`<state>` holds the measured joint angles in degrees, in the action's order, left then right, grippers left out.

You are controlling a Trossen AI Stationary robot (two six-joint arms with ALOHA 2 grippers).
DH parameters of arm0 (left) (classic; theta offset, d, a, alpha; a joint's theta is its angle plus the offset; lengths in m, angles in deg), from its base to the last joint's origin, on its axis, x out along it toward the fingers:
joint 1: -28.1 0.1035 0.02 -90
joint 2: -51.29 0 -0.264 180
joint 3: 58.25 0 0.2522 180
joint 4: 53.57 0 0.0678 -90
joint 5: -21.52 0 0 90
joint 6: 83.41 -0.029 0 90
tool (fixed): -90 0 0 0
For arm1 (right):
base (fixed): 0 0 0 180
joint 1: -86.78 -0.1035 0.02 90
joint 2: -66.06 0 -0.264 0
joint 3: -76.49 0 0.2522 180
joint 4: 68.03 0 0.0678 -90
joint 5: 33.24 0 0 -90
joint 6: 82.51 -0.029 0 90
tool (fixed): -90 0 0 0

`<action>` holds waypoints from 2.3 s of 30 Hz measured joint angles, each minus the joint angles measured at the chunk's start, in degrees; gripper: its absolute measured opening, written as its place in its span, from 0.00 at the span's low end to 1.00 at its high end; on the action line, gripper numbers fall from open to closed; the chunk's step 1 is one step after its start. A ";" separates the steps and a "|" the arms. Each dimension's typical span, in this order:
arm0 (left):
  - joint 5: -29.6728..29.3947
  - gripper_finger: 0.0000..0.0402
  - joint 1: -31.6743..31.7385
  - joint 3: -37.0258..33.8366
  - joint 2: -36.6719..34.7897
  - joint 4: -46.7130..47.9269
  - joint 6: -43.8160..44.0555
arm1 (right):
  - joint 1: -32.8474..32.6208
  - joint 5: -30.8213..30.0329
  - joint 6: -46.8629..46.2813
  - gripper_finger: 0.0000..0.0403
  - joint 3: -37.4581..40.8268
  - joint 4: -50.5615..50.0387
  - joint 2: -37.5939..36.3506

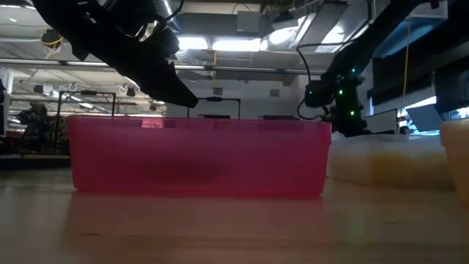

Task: Sort produce into baskets
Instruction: Put the red chili pepper into the red bin

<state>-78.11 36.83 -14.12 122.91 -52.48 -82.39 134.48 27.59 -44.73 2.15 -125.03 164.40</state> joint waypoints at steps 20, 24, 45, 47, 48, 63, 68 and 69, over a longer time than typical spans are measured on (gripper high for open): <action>0.00 0.50 0.00 0.00 0.00 -0.02 0.66 | 5.23 0.08 1.93 0.71 0.00 6.93 7.25; 0.00 0.50 0.00 0.00 0.00 -0.02 0.65 | 5.23 0.73 1.69 0.61 0.00 6.97 7.27; 0.00 0.50 0.00 0.00 0.00 -0.02 0.68 | 5.14 2.36 -0.79 0.28 0.00 6.50 5.92; 0.00 0.50 0.00 0.00 0.00 -0.02 0.63 | 5.14 3.59 -2.13 0.28 0.00 6.25 4.59; 0.00 0.50 0.00 0.00 0.00 -0.02 0.61 | 5.14 4.26 -2.90 0.28 0.00 6.27 3.84; 0.00 0.50 0.00 0.00 0.00 -0.04 0.66 | -3.93 12.63 -6.28 0.28 0.00 7.93 -10.92; 0.00 0.50 0.00 0.00 0.00 -0.04 0.66 | -9.85 17.48 -9.71 0.29 0.00 10.72 -14.20; 0.00 0.50 0.00 0.00 0.00 -0.04 0.66 | -11.04 18.44 -10.84 0.29 0.00 11.46 -14.65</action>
<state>-78.11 36.83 -14.12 122.91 -52.52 -81.73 123.44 46.03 -55.58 2.15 -113.57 149.74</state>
